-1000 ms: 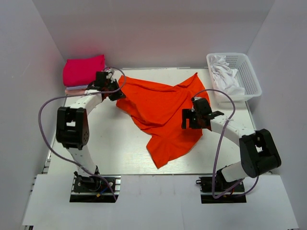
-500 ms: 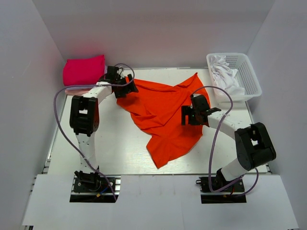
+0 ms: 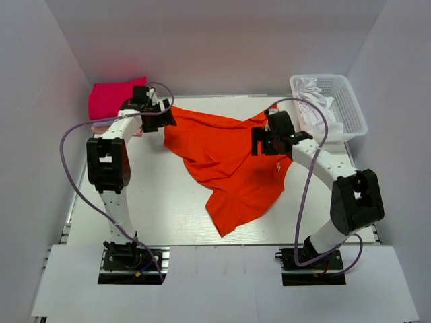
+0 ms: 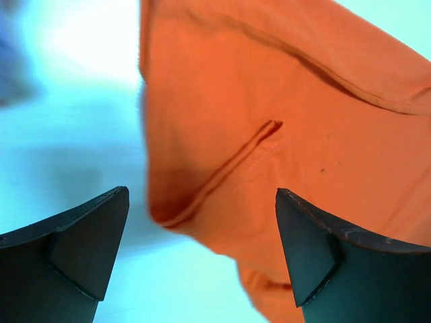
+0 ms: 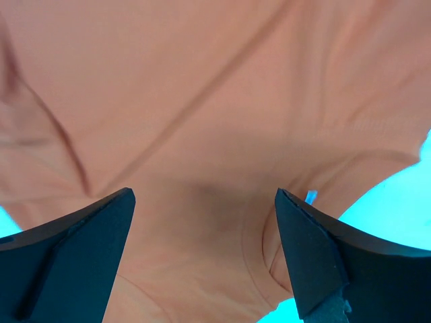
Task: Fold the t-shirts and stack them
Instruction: Flatten out the tshirt
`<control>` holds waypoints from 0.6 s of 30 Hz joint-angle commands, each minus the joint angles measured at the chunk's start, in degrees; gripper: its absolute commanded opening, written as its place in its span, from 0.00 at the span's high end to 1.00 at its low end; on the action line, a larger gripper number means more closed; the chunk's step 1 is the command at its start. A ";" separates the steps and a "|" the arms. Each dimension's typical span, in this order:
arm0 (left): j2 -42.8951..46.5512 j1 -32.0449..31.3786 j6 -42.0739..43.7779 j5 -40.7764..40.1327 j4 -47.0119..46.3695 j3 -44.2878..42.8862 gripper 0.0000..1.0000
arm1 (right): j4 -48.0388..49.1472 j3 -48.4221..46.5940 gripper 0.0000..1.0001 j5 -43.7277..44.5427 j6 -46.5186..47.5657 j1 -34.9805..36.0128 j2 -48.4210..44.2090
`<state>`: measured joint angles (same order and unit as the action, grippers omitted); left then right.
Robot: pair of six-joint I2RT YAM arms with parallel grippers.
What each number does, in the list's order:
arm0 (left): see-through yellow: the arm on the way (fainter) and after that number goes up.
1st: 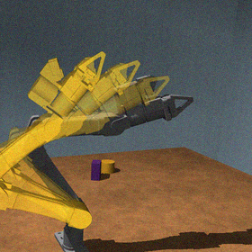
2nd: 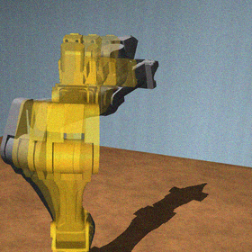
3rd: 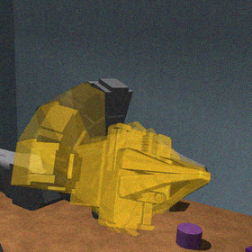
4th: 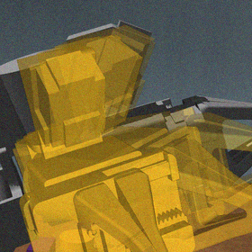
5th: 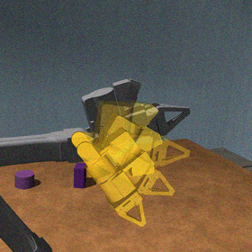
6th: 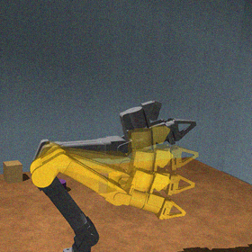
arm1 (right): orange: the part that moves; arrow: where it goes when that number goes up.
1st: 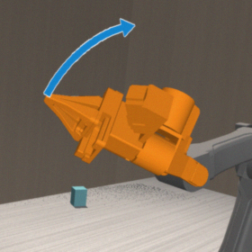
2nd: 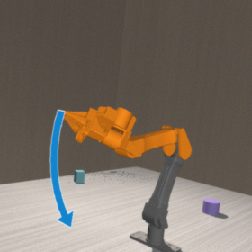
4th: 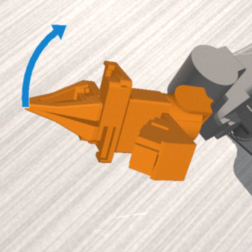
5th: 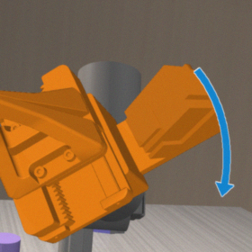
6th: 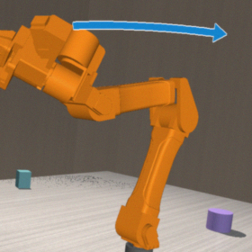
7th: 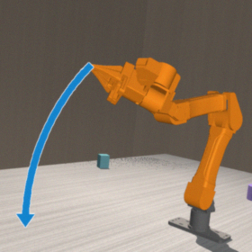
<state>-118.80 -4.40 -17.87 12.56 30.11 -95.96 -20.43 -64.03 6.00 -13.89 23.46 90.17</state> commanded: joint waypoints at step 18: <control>-2.74 2.29 24.72 25.50 17.43 -13.37 0.00 | 0.21 -13.66 0.10 -13.81 2.46 -4.04 6.06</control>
<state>-118.15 -2.50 3.55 35.33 40.99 -108.71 -23.73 -76.95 -4.97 -12.88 20.18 96.88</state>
